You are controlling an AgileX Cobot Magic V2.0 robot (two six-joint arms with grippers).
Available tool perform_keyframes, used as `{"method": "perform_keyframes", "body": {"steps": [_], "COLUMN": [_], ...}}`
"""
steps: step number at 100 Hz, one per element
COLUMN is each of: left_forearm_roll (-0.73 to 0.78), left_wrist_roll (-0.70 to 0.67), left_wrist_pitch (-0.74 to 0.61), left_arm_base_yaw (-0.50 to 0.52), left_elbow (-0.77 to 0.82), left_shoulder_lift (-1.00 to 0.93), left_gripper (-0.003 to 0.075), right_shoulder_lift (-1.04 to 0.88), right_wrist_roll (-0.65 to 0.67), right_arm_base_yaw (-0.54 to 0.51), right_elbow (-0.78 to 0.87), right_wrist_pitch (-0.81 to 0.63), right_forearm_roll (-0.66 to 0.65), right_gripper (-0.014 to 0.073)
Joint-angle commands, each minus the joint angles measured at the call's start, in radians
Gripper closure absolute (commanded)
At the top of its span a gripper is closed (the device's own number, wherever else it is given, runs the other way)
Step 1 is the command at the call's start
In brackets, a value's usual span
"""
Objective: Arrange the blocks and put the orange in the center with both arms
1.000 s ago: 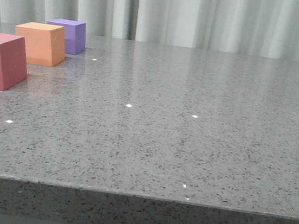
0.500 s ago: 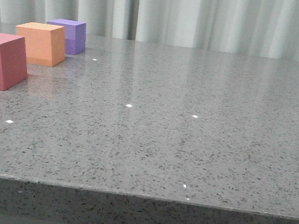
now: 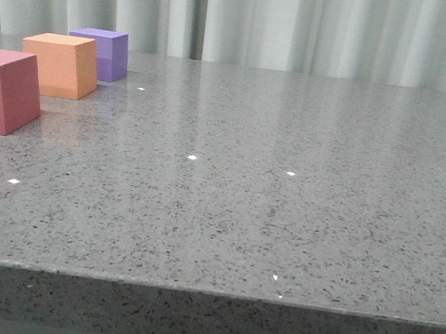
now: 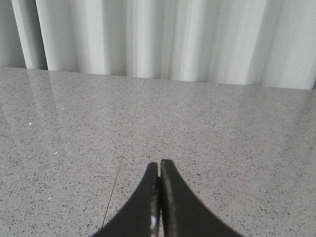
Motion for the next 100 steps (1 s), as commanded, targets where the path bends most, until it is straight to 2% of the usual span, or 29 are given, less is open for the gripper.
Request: {"method": "perform_keyframes", "body": {"steps": [1,47,52,65,72,100], "left_forearm_roll": [0.001,0.001,0.001,0.001,0.001,0.001], "left_wrist_roll": [-0.002,-0.002,-0.002,-0.002,-0.002,-0.002], "left_wrist_pitch": [-0.073,-0.073,-0.073,-0.073,-0.073,-0.073], "left_arm_base_yaw": [-0.008,-0.008,-0.008,-0.008,-0.008,-0.008], "left_elbow": [0.044,0.044,0.044,0.044,0.044,0.044], "left_shoulder_lift": [-0.033,-0.033,-0.033,-0.033,-0.033,-0.033], "left_gripper": [0.0741,0.0741,0.0741,0.0741,0.0741,0.0741], "right_shoulder_lift": [-0.002,-0.013,-0.026,-0.079,-0.126,-0.389], "right_wrist_roll": [-0.008,-0.018,-0.048,-0.23,-0.295,-0.304], "right_arm_base_yaw": [-0.008,-0.01,-0.011,-0.011,-0.011,-0.011], "right_elbow": [-0.027,-0.024,-0.023,0.014,0.06,0.292], "right_wrist_pitch": [-0.076,-0.072,-0.059,-0.064,-0.093,-0.185], "right_forearm_roll": [-0.019,-0.014,0.015,0.224,0.283,0.327], "right_gripper": [0.0662,0.0662,0.0662,0.0662,0.0662,0.0662]}}
